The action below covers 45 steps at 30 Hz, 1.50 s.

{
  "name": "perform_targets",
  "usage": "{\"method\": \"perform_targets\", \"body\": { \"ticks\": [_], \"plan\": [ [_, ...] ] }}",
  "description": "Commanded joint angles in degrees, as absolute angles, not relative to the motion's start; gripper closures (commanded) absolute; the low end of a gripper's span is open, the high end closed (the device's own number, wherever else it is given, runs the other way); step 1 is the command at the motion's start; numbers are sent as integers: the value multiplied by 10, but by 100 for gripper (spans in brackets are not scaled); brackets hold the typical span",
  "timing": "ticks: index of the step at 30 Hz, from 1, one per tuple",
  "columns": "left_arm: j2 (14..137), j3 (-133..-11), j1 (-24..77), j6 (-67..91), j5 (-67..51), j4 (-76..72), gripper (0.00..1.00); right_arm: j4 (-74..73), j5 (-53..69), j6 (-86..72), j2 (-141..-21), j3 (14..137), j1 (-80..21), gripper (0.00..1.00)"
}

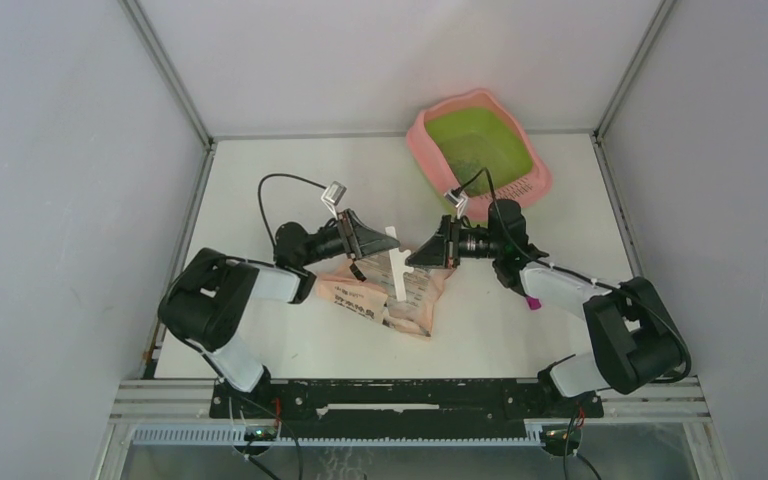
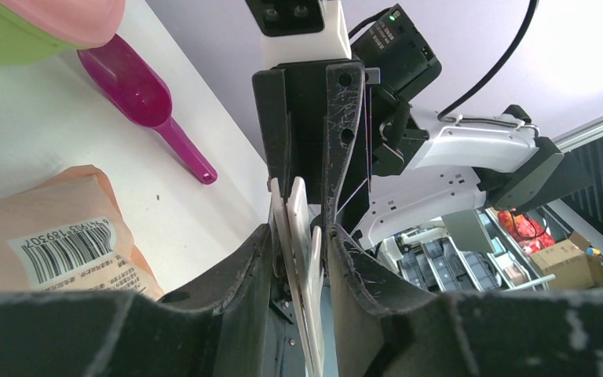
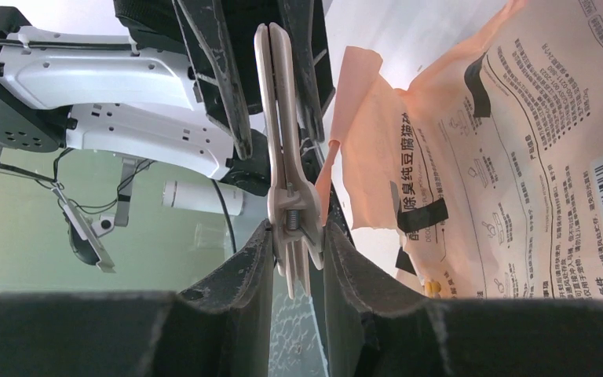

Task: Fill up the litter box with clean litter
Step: Pick up the clamp at the center of the board.

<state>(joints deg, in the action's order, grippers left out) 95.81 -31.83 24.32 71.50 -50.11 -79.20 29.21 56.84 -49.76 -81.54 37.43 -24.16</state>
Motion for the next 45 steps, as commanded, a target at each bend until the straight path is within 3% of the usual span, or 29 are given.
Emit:
{"method": "perform_targets", "body": {
  "ticks": [1, 4, 6, 10, 16, 19, 24, 26, 34, 40, 43, 45],
  "plan": [
    [964, -331, 256, 707, -493, -809, 65, 328, 561, -505, -823, 402, -253, 100],
    [969, -337, 261, 710, -492, -810, 81, 330, 562, -507, -825, 404, -258, 97],
    [970, -339, 263, 710, -492, -810, 86, 330, 566, -507, -827, 406, -261, 81],
    [973, -340, 263, 711, -492, -809, 88, 334, 576, -511, -826, 410, -264, 64],
    [978, -343, 263, 713, -494, -811, 89, 337, 585, -511, -830, 418, -275, 54],
    [979, -344, 263, 715, -496, -811, 89, 338, 587, -511, -834, 421, -279, 55],
    [982, -345, 263, 715, -497, -812, 89, 338, 588, -514, -835, 422, -279, 88],
    [985, -345, 261, 715, -499, -813, 84, 333, 587, -512, -832, 422, -277, 100],
    [961, -338, 238, 717, -510, -811, 55, 278, 583, -483, -803, 421, -262, 100],
    [895, -317, 220, 701, -502, -770, 59, 227, 593, -462, -768, 421, -223, 100],
    [806, -322, 218, 602, -487, -583, 65, 185, 597, -436, -738, 421, -199, 100],
    [731, -339, 223, 488, -447, -375, 70, 157, 599, -423, -721, 421, -186, 100]
  ]
}}
